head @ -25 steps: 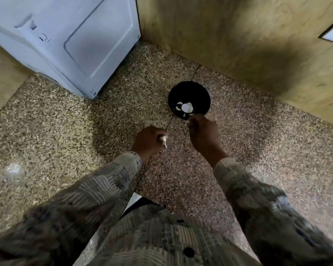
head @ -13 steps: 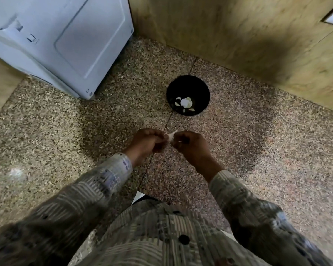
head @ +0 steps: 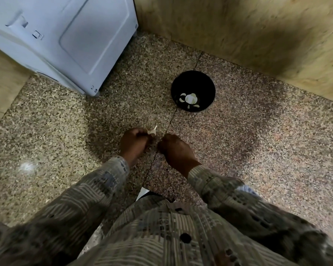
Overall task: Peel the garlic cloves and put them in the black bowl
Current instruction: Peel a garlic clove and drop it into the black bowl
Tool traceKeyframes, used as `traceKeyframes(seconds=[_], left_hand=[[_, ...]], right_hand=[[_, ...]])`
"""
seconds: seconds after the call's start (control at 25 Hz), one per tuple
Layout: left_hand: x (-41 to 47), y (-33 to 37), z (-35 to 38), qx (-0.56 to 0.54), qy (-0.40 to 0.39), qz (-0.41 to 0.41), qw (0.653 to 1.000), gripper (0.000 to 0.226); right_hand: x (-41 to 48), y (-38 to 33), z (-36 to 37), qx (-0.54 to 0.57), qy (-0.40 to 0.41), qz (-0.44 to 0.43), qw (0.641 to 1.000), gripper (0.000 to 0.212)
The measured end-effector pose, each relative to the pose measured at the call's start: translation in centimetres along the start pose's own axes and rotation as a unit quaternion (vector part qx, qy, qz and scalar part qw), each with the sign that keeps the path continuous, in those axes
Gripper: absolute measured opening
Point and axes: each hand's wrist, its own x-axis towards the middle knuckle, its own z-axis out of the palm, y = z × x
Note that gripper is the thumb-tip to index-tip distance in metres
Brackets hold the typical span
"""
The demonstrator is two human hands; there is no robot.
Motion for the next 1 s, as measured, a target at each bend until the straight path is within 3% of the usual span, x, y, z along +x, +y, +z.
traceKeyframes(seconds=[0.12,0.24,0.32,0.36,0.44,0.48,0.52,0.6,0.76,0.88,1.0], left_hand=[[-1.0,-0.6,-0.4,0.042,0.036,0.039,0.998,0.03],[-3.4,-1.8,0.0,0.144,0.02,0.082,0.986,0.019],[-5.0,-2.3,1.3,0.107,-0.077,0.063,0.989,0.017],[-5.6,-2.4,2.0,0.084,-0.127,0.054,0.987,0.021],[-6.1,-2.4,3.6,0.094,-0.166,0.082,0.978,0.026],[-6.4,-2.2,4.4,0.12,-0.168,0.122,0.971,0.025],[-6.7,-1.7,5.2,0.153,-0.159,0.165,0.961,0.025],[-6.7,-0.9,6.5,0.197,-0.134,0.227,0.944,0.022],[-5.6,0.3,7.3,0.247,-0.133,0.273,0.92,0.016],[-5.7,0.7,7.5,0.287,-0.157,0.358,0.874,0.016],[-5.2,0.3,7.6,0.293,-0.125,0.361,0.876,0.017]], right_hand=[[-0.9,1.1,0.1,-0.037,0.001,0.027,0.999,0.018],[-2.6,3.0,0.0,-0.044,0.001,0.097,0.994,0.022],[-3.6,3.9,-0.2,0.108,0.039,0.211,0.971,0.018],[-3.9,4.0,-0.5,0.263,0.072,0.292,0.917,0.013],[-4.5,3.4,-1.2,0.541,0.109,0.394,0.735,0.011],[-4.8,3.2,-1.4,0.6,0.121,0.403,0.681,0.011],[-5.0,3.1,-1.4,0.617,0.126,0.406,0.663,0.012],[-5.2,2.9,-1.2,0.603,0.126,0.412,0.671,0.017],[-5.3,3.7,-0.3,0.537,0.149,0.424,0.714,0.015],[-5.4,3.7,0.0,0.458,0.176,0.453,0.744,0.019],[-5.4,3.5,0.1,0.392,0.174,0.438,0.79,0.018]])
